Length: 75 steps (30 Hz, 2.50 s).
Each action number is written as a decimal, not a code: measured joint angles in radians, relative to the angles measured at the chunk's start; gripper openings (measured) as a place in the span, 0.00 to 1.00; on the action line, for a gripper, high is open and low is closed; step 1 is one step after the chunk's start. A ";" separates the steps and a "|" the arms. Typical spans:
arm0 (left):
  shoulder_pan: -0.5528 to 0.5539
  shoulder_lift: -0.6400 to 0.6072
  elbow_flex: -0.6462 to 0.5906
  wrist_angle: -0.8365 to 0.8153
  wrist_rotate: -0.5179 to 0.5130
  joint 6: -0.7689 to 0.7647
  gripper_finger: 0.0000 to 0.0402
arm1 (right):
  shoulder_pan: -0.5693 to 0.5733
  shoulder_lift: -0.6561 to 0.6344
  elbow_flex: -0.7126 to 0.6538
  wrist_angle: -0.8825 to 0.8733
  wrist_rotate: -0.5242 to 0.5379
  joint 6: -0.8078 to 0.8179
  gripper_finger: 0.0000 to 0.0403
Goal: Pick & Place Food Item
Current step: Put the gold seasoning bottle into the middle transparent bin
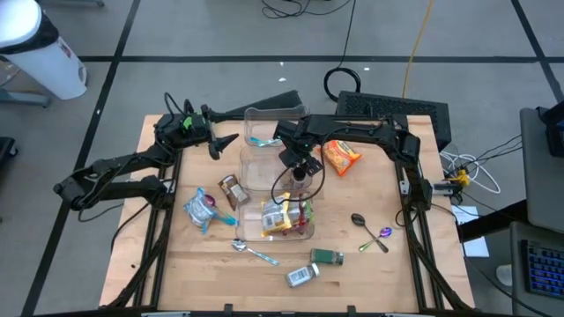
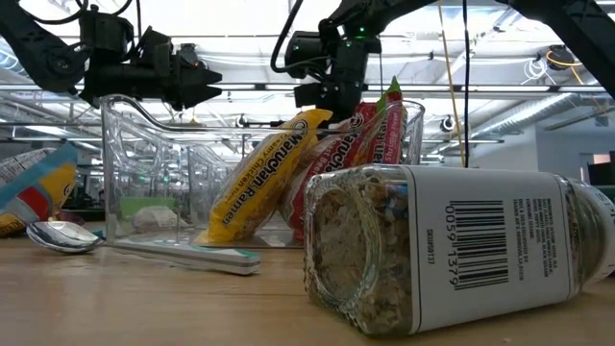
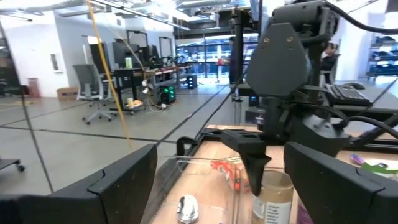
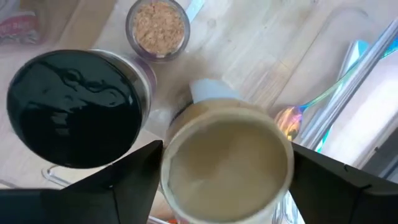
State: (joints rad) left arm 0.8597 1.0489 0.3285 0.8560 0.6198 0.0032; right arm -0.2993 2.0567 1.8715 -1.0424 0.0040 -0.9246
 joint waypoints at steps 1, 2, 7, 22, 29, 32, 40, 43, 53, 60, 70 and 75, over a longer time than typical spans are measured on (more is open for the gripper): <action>0.000 0.000 0.000 0.000 0.007 0.000 0.89 | 0.000 0.000 0.000 -0.001 0.000 0.000 0.76; 0.000 0.000 0.000 0.000 0.009 0.000 0.89 | 0.000 0.000 0.000 -0.003 0.000 0.000 0.76; 0.000 0.000 0.000 0.000 0.009 0.000 0.89 | 0.000 0.000 0.000 -0.005 0.002 0.023 0.74; 0.000 0.000 0.000 0.000 0.012 -0.001 0.89 | 0.022 -0.006 0.000 -0.011 0.078 0.043 0.74; 0.000 0.000 0.000 0.000 0.012 -0.001 0.89 | 0.022 -0.006 0.000 -0.017 0.078 0.078 0.74; 0.000 0.000 0.000 0.000 0.012 -0.001 0.89 | 0.022 -0.006 0.000 -0.017 0.078 0.077 0.74; 0.000 0.000 0.000 0.000 0.012 -0.003 0.89 | 0.022 -0.006 0.000 -0.017 0.078 0.076 0.74; 0.000 0.000 0.000 0.000 0.012 -0.004 0.89 | 0.022 -0.006 0.000 -0.017 0.078 0.075 0.74; 0.000 0.000 0.000 0.001 0.041 -0.004 0.89 | 0.022 -0.006 0.000 -0.006 0.078 0.075 0.74; 0.000 0.000 0.000 0.000 0.042 -0.004 0.89 | 0.018 -0.006 0.000 0.008 0.078 0.075 0.74; 0.000 0.000 0.000 0.000 0.042 -0.004 0.89 | 0.019 -0.006 0.000 0.008 0.078 0.071 0.74; 0.000 0.000 0.000 0.000 0.042 -0.004 0.89 | 0.019 -0.006 0.000 0.021 0.078 0.068 0.74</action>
State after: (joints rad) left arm 0.8597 1.0489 0.3283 0.8562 0.6617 -0.0006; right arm -0.2806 2.0502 1.8717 -1.0214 0.0822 -0.8570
